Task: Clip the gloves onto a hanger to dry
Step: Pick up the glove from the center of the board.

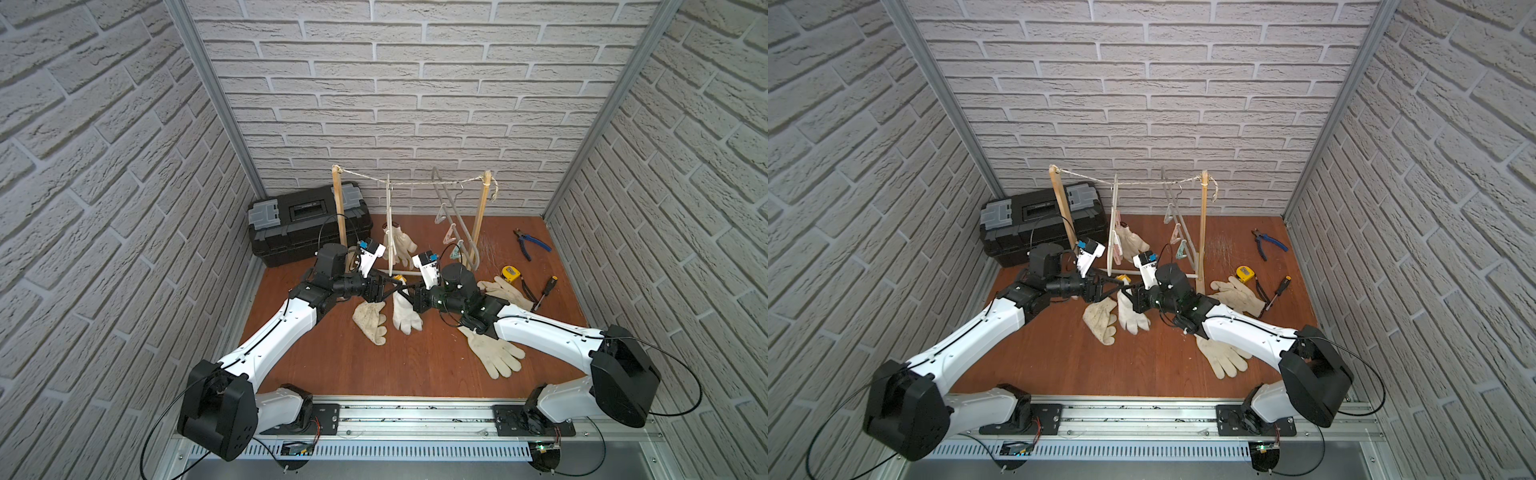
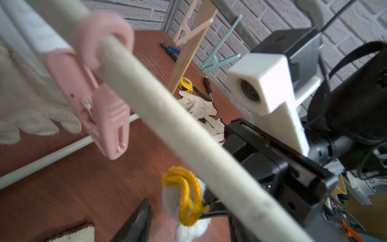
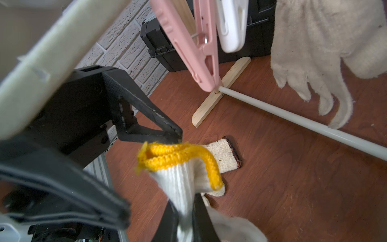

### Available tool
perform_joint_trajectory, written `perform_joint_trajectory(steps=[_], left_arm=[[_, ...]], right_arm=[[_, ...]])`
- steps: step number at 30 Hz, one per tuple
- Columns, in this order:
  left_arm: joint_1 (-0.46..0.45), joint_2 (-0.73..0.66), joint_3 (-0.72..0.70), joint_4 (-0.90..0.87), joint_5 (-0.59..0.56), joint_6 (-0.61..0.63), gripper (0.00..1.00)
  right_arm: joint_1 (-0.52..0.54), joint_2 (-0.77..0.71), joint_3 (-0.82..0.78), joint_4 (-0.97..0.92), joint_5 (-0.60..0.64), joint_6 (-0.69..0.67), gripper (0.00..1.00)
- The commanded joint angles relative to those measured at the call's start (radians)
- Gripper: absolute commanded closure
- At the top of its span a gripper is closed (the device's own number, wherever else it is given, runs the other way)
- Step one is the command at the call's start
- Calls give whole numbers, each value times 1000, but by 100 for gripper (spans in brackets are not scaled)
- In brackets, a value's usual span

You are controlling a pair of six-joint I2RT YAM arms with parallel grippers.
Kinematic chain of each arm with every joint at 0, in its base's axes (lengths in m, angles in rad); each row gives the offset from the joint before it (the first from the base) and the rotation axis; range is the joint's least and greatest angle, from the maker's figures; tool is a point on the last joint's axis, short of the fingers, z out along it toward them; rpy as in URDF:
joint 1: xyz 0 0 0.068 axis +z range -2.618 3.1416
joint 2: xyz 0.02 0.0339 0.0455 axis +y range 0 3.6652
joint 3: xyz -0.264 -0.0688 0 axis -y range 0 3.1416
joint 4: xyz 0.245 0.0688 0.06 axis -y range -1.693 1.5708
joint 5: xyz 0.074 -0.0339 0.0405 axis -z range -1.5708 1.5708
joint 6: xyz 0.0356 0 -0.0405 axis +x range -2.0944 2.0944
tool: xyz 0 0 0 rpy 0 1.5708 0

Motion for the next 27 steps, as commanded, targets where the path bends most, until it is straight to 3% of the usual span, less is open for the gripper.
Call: perform_joint_trajectory(steps=[1, 4, 8, 11, 14, 19, 27], left_arm=[[-5, 11, 48, -4, 20, 41, 59], [-6, 15, 60, -7, 38, 48, 87], [-3, 8, 60, -27, 52, 71, 100], [-1, -2, 74, -102, 53, 130, 100], [1, -19, 105, -224, 37, 238, 100], [-7, -45, 212, -501, -12, 495, 100], [-93, -62, 336, -798, -259, 770, 100]], right_arm=[[9, -18, 7, 39, -13, -12, 87], [14, -17, 13, 31, -12, -20, 87], [14, -21, 13, 18, -12, -27, 86], [13, -36, 14, -12, -1, -49, 80], [14, -61, 26, -83, 9, -108, 62], [-9, -96, 31, -188, -63, -249, 44], [-39, -105, 76, -234, -163, -440, 35]])
